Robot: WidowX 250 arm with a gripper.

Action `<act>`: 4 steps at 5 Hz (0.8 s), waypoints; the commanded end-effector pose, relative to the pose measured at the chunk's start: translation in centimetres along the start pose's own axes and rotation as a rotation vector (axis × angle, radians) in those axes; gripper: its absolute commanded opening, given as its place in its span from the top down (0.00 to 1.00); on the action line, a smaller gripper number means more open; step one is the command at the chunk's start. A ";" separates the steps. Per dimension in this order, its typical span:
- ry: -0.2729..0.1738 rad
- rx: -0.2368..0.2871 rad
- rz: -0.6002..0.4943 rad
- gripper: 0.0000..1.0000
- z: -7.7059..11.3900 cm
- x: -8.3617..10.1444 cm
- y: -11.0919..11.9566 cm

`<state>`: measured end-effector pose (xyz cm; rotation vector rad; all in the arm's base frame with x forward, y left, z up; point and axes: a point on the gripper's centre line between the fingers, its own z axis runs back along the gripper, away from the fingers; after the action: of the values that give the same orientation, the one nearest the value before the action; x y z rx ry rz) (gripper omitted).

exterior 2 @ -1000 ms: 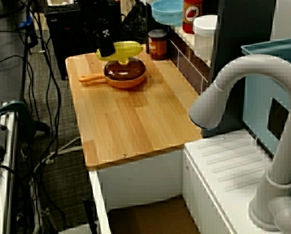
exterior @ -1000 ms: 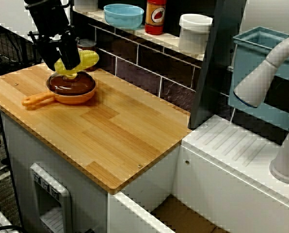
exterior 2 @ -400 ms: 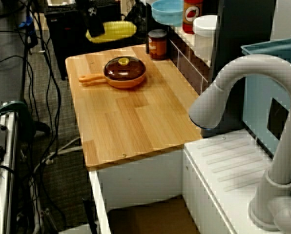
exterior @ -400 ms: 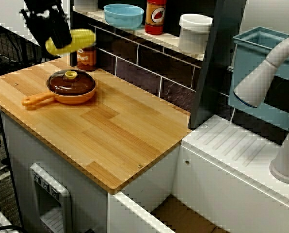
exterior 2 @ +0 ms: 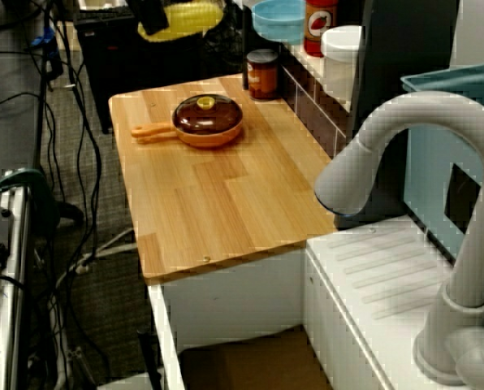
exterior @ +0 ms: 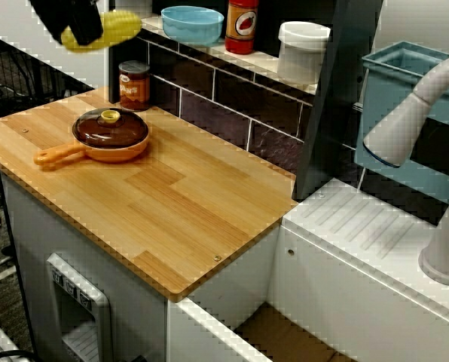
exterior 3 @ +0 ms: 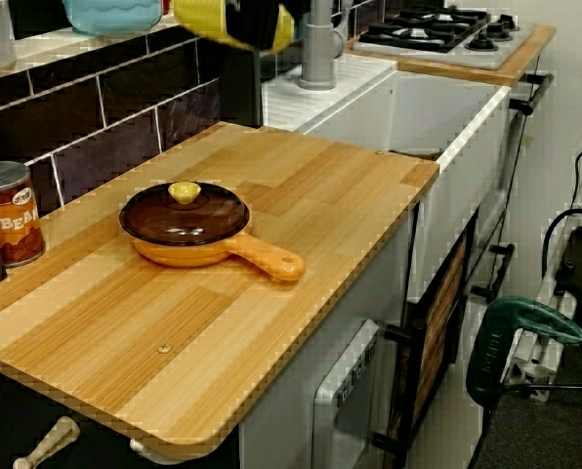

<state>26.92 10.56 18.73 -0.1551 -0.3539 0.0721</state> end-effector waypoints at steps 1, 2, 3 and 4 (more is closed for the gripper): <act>-0.076 0.112 -0.068 1.00 2.2 1.1 -0.4; -0.091 0.122 -0.079 1.00 3.0 1.8 -0.2; -0.091 0.167 -0.088 1.00 3.1 2.6 -0.2; -0.078 0.200 -0.090 1.00 2.5 3.6 -0.3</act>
<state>29.56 10.82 21.02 0.0409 -0.3792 0.0228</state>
